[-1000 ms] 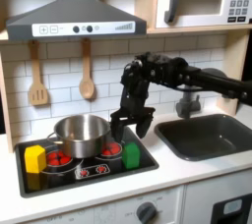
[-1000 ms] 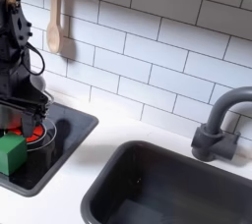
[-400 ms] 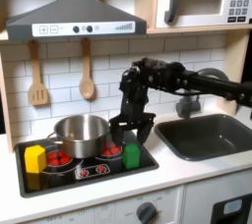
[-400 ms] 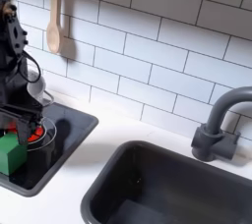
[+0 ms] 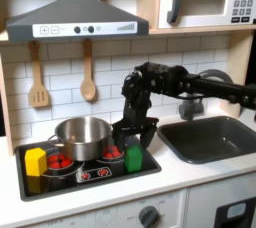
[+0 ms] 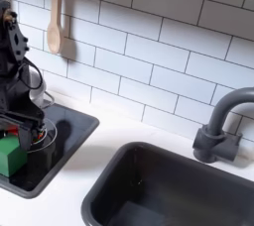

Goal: Reach green block

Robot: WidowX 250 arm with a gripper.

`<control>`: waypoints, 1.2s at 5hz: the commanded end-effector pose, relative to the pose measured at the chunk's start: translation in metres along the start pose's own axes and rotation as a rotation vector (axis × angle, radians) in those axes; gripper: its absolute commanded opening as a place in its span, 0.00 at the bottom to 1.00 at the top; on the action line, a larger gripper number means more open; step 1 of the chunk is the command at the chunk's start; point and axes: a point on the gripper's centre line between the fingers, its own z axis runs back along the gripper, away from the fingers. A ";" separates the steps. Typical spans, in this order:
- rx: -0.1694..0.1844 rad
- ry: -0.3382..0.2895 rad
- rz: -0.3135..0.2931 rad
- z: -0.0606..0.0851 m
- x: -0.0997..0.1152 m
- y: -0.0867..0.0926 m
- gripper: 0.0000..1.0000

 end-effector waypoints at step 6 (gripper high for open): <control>-0.016 0.059 -0.039 -0.043 0.004 -0.007 1.00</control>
